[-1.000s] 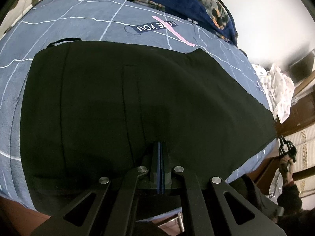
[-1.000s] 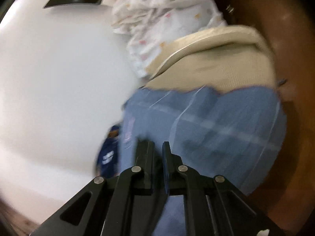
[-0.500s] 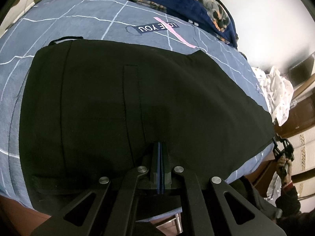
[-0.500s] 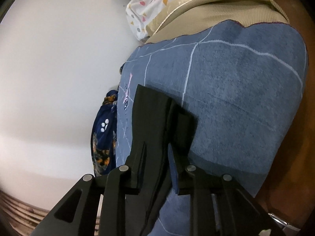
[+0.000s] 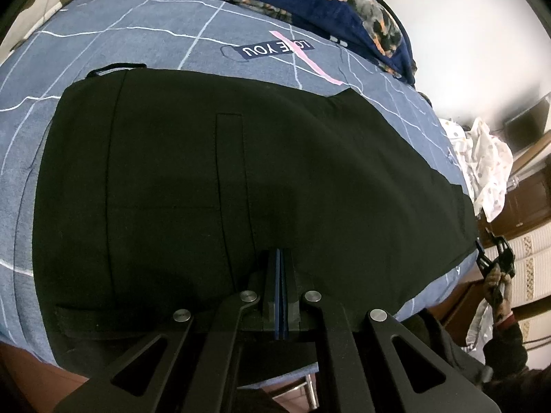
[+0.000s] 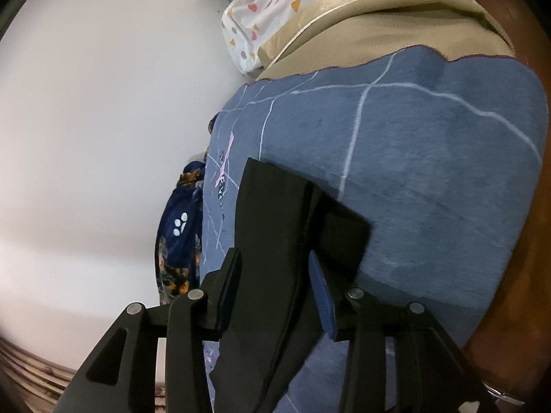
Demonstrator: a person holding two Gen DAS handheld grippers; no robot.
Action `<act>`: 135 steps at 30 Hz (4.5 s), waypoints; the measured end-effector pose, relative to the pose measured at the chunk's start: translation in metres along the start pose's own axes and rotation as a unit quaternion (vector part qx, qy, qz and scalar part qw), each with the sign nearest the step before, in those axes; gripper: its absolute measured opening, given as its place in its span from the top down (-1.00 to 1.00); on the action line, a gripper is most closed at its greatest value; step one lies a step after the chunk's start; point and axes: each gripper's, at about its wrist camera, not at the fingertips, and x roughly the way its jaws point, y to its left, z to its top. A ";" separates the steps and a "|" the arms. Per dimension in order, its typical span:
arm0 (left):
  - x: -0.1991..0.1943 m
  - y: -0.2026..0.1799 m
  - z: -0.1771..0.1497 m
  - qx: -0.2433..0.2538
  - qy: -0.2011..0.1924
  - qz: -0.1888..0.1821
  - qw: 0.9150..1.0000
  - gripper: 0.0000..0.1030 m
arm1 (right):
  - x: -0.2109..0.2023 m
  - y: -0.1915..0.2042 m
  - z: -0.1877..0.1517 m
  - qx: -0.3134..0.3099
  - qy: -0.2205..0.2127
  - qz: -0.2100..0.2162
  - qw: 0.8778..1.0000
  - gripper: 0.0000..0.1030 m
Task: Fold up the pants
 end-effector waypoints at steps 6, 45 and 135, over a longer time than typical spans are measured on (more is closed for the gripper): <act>0.000 0.000 0.000 -0.002 0.000 -0.002 1.000 0.97 | 0.009 -0.005 -0.005 0.004 0.021 -0.023 1.000 0.80; 0.005 0.002 0.005 0.011 0.008 0.002 1.000 0.97 | -0.041 -0.030 -0.010 0.043 -0.033 0.012 0.998 0.26; -0.021 -0.016 -0.008 0.106 -0.092 0.246 0.959 -0.56 | 0.157 0.195 -0.327 -0.402 0.245 -0.055 0.881 0.78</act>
